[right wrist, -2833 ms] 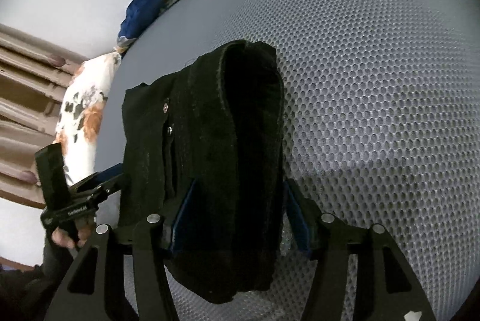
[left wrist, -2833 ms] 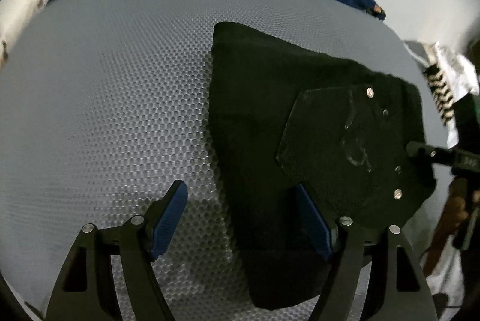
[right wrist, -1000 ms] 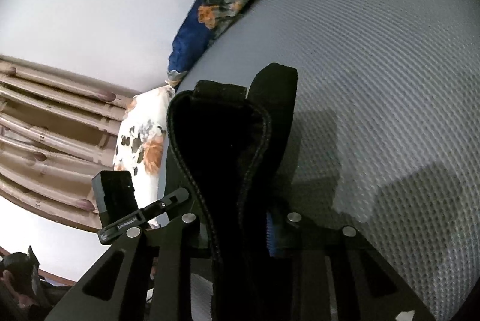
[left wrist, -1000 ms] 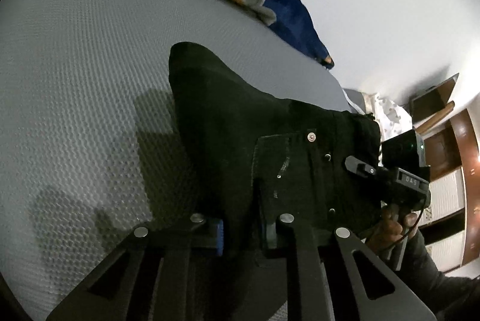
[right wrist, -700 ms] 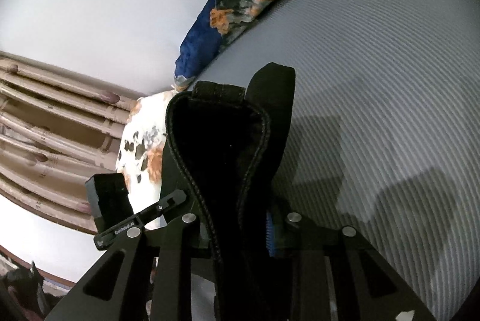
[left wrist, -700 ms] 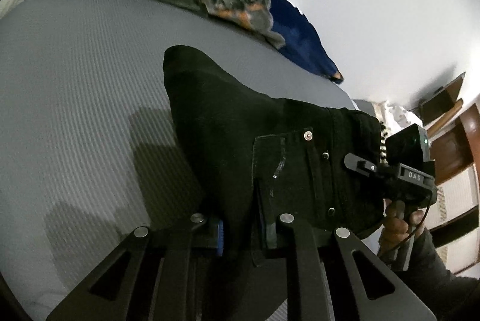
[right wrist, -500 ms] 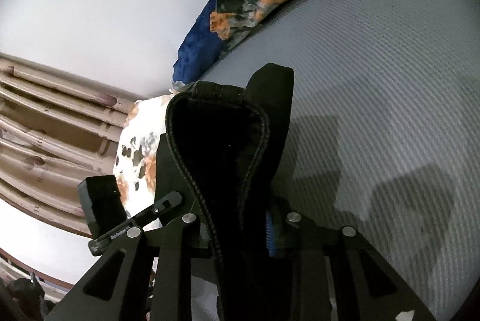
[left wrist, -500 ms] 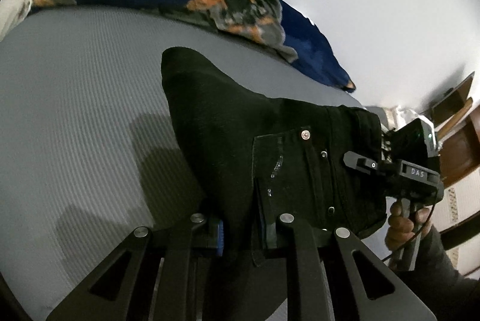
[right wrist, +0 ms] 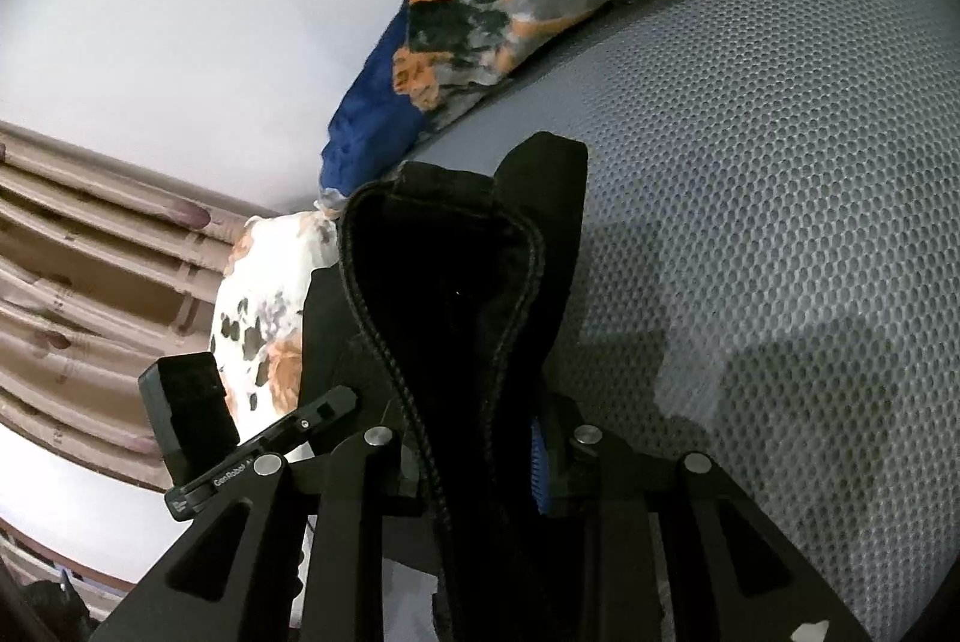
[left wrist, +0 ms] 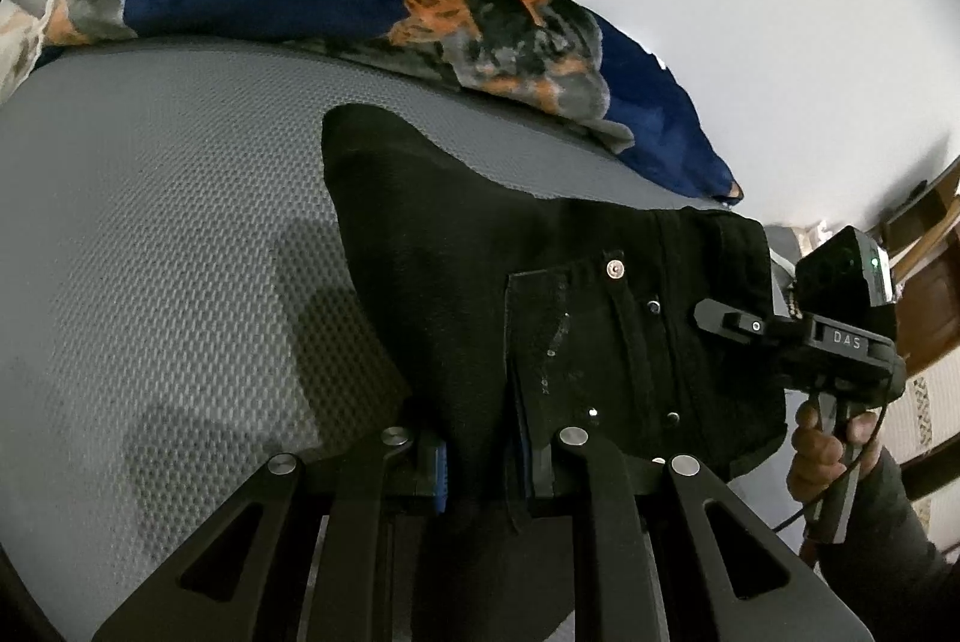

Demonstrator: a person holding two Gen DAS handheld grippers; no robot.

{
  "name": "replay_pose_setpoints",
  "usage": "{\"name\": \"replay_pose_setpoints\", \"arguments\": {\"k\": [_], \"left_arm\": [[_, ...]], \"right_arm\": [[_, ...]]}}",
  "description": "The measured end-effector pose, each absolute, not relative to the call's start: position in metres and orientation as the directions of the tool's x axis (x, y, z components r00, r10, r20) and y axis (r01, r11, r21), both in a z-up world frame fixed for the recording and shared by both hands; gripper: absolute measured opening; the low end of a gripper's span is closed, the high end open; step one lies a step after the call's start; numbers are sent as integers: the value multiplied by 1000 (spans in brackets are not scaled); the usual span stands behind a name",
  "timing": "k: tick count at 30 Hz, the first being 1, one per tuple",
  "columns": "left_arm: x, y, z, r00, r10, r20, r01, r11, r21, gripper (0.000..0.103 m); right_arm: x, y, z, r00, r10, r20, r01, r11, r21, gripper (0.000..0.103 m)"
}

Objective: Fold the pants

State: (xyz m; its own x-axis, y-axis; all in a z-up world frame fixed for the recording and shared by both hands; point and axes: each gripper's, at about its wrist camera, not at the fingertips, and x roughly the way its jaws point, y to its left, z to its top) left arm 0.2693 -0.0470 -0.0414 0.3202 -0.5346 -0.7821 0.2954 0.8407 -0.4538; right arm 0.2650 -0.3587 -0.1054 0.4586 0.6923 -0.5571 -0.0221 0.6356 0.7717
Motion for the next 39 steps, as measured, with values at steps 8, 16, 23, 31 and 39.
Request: {"name": "replay_pose_setpoints", "arguments": {"k": [8,16,23,31,39], "left_arm": [[280,-46,-70,322,-471,-821,255,879,-404,27],[265,-41,-93,343,-362,-867,217,928,-302,53],[237,-42,-81,368,-272,-889,204,957,-208,60],[181,-38,-52,440,-146,-886,185,980,-70,62],[118,-38,-22,504,-99,-858,148,989,-27,69]], "right_arm": [[268,-364,-132,476,554,-683,67,752,656,30],[251,-358,-135,467,431,-772,89,846,526,46],[216,-344,-112,488,323,-811,86,907,413,50],[158,-311,-70,584,193,-788,22,967,253,58],[95,-270,-52,662,84,-745,22,991,131,79]]}}
